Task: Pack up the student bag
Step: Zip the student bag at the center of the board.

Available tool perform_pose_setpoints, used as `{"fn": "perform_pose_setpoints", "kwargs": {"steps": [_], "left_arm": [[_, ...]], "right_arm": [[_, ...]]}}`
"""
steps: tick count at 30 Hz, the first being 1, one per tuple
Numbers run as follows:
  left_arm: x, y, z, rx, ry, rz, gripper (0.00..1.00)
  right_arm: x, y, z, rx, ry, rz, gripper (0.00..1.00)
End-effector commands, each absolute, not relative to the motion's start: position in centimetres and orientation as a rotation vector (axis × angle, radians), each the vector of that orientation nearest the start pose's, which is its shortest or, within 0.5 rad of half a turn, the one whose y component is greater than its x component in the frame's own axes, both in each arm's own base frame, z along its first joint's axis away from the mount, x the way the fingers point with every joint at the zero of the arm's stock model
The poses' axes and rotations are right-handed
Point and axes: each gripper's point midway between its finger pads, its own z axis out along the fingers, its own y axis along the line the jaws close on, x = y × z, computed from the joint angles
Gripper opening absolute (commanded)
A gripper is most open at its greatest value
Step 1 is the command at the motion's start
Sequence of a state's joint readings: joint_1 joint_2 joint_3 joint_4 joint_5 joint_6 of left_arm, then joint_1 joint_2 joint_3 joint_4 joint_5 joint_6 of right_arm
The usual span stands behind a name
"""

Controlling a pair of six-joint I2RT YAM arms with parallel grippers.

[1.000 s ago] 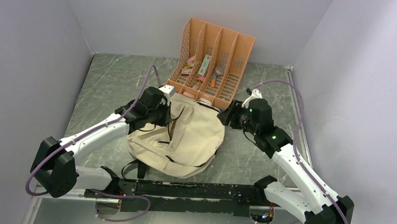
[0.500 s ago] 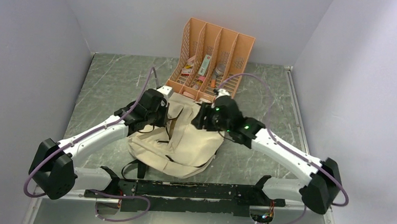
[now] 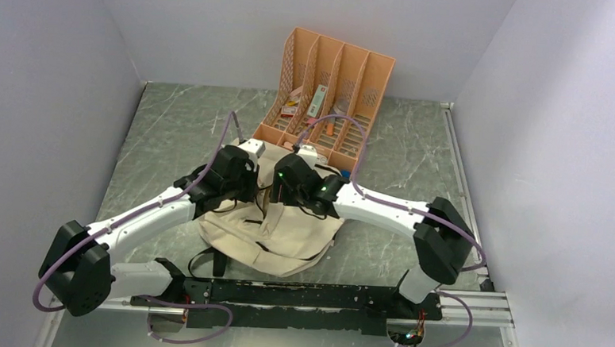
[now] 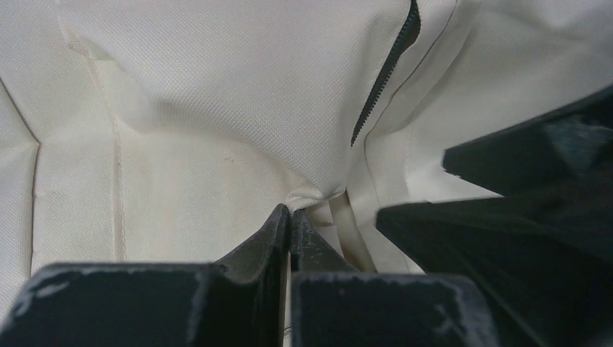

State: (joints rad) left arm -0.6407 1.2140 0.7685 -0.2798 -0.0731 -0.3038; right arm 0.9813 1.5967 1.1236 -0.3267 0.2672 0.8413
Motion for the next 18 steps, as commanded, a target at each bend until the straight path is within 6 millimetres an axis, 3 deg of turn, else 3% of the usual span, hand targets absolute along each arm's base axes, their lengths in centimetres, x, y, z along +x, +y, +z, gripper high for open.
{"fn": "perform_pose_setpoints", "kwargs": {"steps": [1, 12, 16, 18], "left_arm": [[26.4, -20.3, 11.5, 0.354, 2.285, -0.444, 0.05], [25.8, -20.8, 10.7, 0.352, 2.297, -0.496, 0.05], [25.7, -20.8, 10.6, 0.352, 2.3, -0.495, 0.05], [25.7, -20.7, 10.5, 0.352, 2.302, -0.494, 0.05]], "right_arm": [[26.4, 35.5, 11.1, 0.005, 2.404, 0.518, 0.62], [27.4, 36.2, 6.5, -0.056, 2.472, 0.366, 0.56], [27.4, 35.9, 5.0, -0.072, 2.501, 0.304, 0.48], [27.4, 35.6, 5.0, -0.066, 2.497, 0.301, 0.38]]}}
